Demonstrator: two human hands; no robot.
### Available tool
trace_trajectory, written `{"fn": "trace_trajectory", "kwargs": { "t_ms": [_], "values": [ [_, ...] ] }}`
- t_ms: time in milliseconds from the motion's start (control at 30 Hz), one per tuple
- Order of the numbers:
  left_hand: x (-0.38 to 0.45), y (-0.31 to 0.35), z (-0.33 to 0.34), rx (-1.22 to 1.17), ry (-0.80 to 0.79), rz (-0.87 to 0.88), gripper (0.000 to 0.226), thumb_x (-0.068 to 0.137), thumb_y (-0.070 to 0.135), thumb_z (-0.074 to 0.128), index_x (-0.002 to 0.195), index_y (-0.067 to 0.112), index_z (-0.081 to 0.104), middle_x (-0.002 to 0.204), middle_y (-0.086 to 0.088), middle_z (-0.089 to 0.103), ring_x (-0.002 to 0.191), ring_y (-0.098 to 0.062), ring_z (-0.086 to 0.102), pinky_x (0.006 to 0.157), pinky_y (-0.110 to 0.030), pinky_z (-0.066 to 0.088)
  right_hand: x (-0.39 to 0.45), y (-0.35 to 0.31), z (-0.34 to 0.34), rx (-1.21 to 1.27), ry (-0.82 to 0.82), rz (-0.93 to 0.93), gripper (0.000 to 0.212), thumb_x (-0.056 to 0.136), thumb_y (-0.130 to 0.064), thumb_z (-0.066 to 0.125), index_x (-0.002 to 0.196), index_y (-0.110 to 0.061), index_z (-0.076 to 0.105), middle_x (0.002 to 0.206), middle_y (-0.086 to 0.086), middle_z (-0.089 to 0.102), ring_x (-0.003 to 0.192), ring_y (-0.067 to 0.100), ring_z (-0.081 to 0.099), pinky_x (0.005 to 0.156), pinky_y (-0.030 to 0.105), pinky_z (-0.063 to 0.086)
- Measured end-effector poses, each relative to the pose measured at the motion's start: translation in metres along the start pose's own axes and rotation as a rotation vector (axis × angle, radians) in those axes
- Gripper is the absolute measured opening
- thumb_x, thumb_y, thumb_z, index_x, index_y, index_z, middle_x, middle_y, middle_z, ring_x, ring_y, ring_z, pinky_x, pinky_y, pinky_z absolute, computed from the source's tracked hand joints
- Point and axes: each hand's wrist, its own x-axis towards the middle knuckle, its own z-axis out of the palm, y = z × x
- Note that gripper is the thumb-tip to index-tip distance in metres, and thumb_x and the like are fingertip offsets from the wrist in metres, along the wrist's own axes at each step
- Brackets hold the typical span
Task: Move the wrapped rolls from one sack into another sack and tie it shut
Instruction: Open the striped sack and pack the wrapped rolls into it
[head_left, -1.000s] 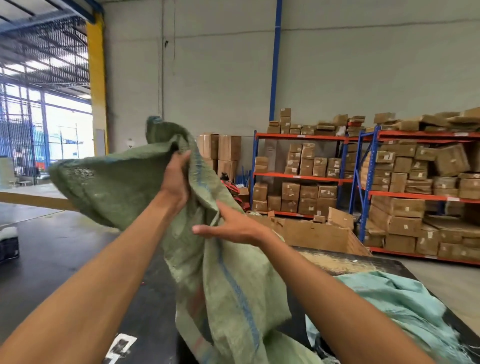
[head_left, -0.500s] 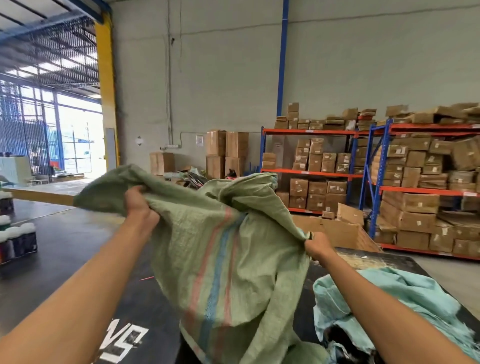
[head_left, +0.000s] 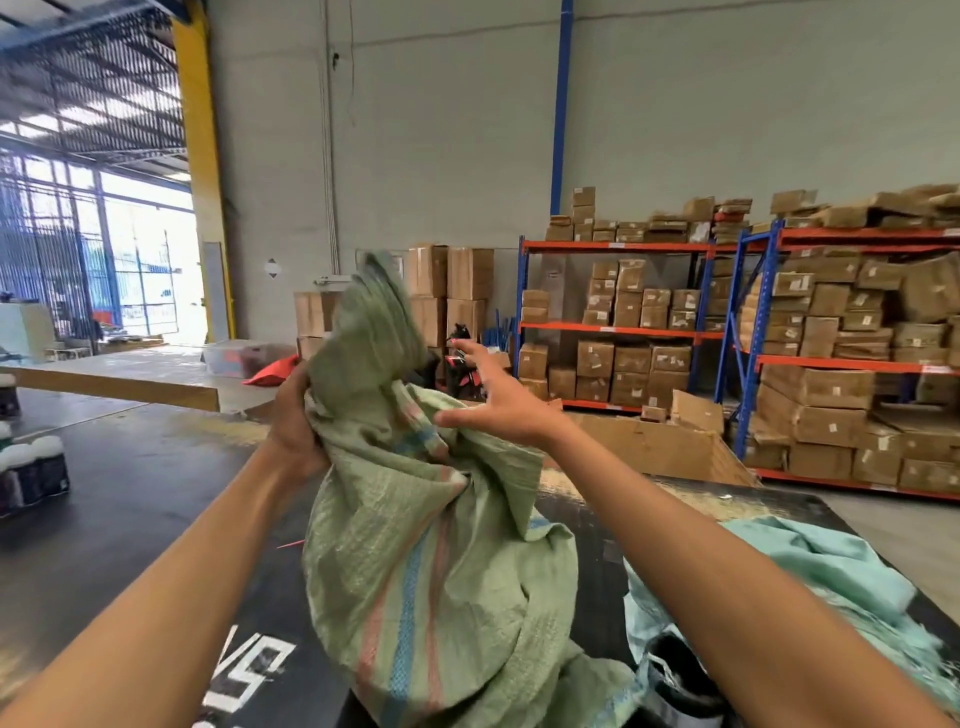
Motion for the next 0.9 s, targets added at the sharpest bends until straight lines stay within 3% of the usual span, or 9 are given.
{"fn": "trace_trajectory", "kwargs": {
  "t_ms": [133,233,367,467,567,667,767,833,900],
  "values": [
    [-0.017,-0.001,-0.003,0.177,0.005,-0.217,0.044,0.081,0.049,0.053,0.067,0.013,0.075,0.072,-0.009,0.068,0.066,-0.021,0.067,0.065,-0.026,0.052,0.011,-0.003,0.013,0.178,0.009,-0.037,0.100,0.082,-0.022,0.080,0.156,-0.029,0.014,0.163,0.004,0.022,0.146,0.015,0.023,0.119,0.034,0.016],
    [-0.023,0.002,-0.005,0.271,0.005,-0.285,0.033,0.055,0.040,0.066,0.068,0.011,0.058,0.067,-0.009,0.055,0.062,-0.021,0.056,0.060,-0.028,0.046,0.012,0.006,0.015,0.152,-0.018,-0.112,0.050,0.086,-0.010,0.073,0.133,-0.017,0.058,0.149,0.006,0.045,0.138,0.016,0.041,0.119,0.043,0.029],
    [-0.017,0.000,-0.016,0.262,0.070,-0.181,0.033,0.085,0.042,0.055,0.079,0.014,0.071,0.078,-0.008,0.071,0.073,-0.020,0.067,0.070,-0.030,0.053,0.006,0.012,0.024,0.101,0.137,-0.124,0.010,0.086,-0.015,0.074,0.091,-0.011,0.066,0.096,0.003,0.071,0.093,0.017,0.066,0.084,0.043,0.054],
    [0.004,-0.006,-0.032,0.629,0.378,-0.029,0.039,0.092,0.048,0.058,0.105,0.013,0.070,0.109,-0.012,0.072,0.094,-0.024,0.066,0.080,-0.034,0.050,0.006,0.015,0.025,-0.026,0.387,-0.083,0.023,0.081,-0.035,0.076,0.072,-0.025,0.057,0.076,-0.005,0.067,0.074,0.012,0.062,0.067,0.038,0.050],
    [0.011,-0.002,-0.021,0.821,0.684,0.252,0.048,0.094,0.053,0.054,0.118,0.012,0.062,0.113,-0.004,0.063,0.102,-0.025,0.058,0.085,-0.034,0.044,0.013,0.021,0.027,-0.331,0.503,0.073,0.033,0.077,-0.059,0.067,0.084,-0.027,0.060,0.083,-0.001,0.072,0.080,0.025,0.067,0.069,0.040,0.055],
    [0.003,-0.001,0.003,0.898,0.339,0.518,0.059,0.085,0.073,0.049,0.117,0.025,0.058,0.115,-0.003,0.057,0.111,-0.028,0.055,0.092,-0.040,0.048,0.022,0.025,0.033,-0.388,0.443,0.257,0.045,0.075,-0.063,0.066,0.097,-0.024,0.065,0.089,0.002,0.072,0.085,0.027,0.068,0.074,0.037,0.055],
    [-0.005,-0.017,0.022,1.281,0.110,0.506,0.079,0.073,0.075,0.061,0.130,0.023,0.048,0.128,-0.003,0.053,0.117,-0.021,0.050,0.097,-0.042,0.044,0.023,0.026,0.034,-0.194,0.303,0.279,0.056,0.069,-0.064,0.073,0.105,-0.023,0.062,0.097,0.000,0.069,0.090,0.022,0.066,0.081,0.040,0.056],
    [0.001,-0.021,0.027,1.352,0.191,0.528,0.062,0.084,0.045,0.072,0.134,0.016,0.051,0.126,-0.009,0.060,0.111,-0.022,0.055,0.095,-0.040,0.047,0.017,0.025,0.029,0.114,0.131,0.204,0.061,0.070,-0.046,0.084,0.118,-0.017,0.059,0.109,0.001,0.069,0.098,0.019,0.066,0.090,0.043,0.055],
    [0.010,-0.022,0.024,1.178,0.331,0.425,0.031,0.095,0.020,0.061,0.126,0.020,0.059,0.113,-0.007,0.066,0.098,-0.021,0.059,0.090,-0.039,0.050,0.004,0.027,0.019,0.310,-0.050,0.115,0.060,0.074,-0.034,0.085,0.124,-0.014,0.057,0.115,0.003,0.069,0.103,0.019,0.068,0.095,0.041,0.055]
  ]
}}
